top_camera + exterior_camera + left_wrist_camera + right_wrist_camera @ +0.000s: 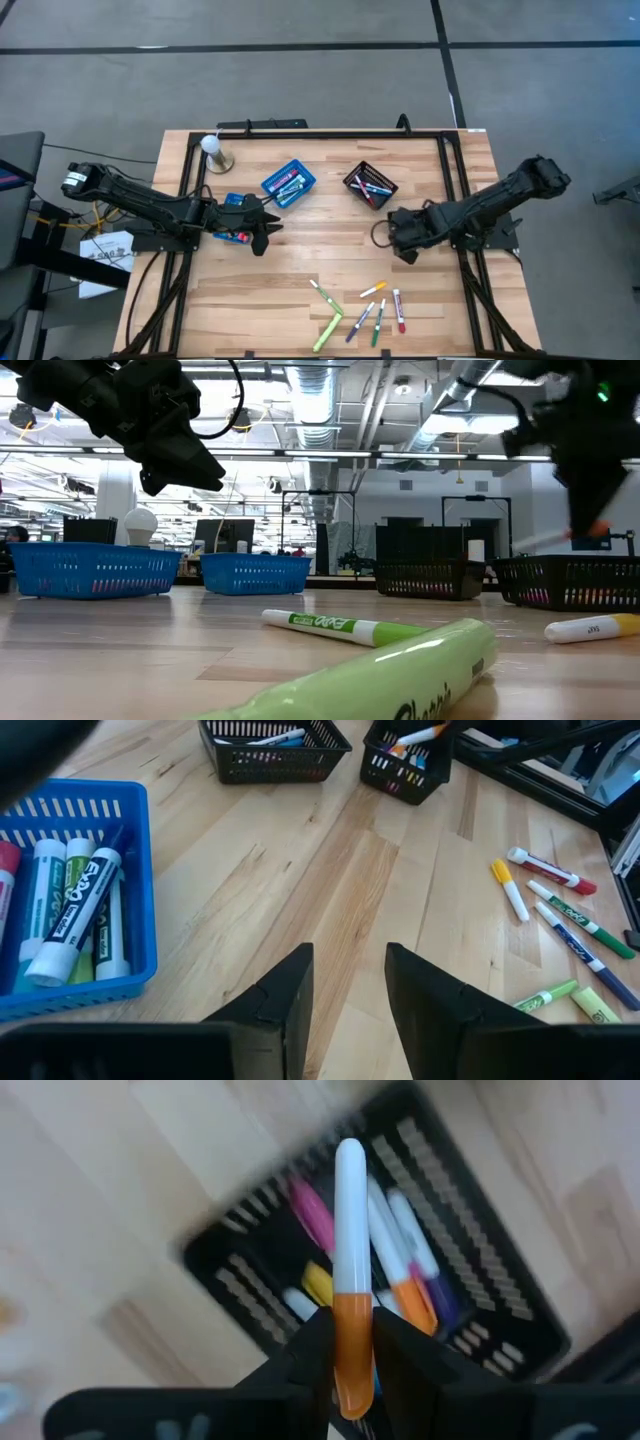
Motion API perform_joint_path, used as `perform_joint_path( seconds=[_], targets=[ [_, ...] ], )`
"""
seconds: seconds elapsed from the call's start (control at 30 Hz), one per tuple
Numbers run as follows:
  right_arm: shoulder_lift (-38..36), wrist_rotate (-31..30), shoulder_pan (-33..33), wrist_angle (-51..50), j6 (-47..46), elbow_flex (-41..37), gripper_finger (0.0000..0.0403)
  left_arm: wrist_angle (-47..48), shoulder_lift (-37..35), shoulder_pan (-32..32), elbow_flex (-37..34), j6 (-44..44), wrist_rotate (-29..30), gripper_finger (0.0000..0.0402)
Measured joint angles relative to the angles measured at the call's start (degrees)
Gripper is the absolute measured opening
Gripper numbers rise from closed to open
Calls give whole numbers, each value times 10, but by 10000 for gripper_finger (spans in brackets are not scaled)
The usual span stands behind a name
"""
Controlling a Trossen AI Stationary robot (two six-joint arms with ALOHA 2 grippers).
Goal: Pick & Place Markers
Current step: Put the orange highlighter pen into the left blue bin, then put the yellow highlighter pen into the left blue bin
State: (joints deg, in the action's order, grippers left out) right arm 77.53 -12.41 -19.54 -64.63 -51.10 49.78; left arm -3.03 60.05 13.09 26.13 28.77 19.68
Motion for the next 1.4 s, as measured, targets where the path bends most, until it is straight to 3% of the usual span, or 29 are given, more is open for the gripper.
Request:
perform_joint_path(
  seconds=[0.2,0.6,1.1,1.4],
  targets=[
    [6,1,-24,20,-102,-57,64,0,0,0,0,0,0,121],
    [5,-12,-17,64,-109,-65,71,-4,0,0,0,0,0,121],
    [5,-5,2,98,-98,-52,121,-5,0,0,0,0,0,121],
    [4,4,-4,149,21,30,122,-9,0,0,0,0,0,121]
  ],
)
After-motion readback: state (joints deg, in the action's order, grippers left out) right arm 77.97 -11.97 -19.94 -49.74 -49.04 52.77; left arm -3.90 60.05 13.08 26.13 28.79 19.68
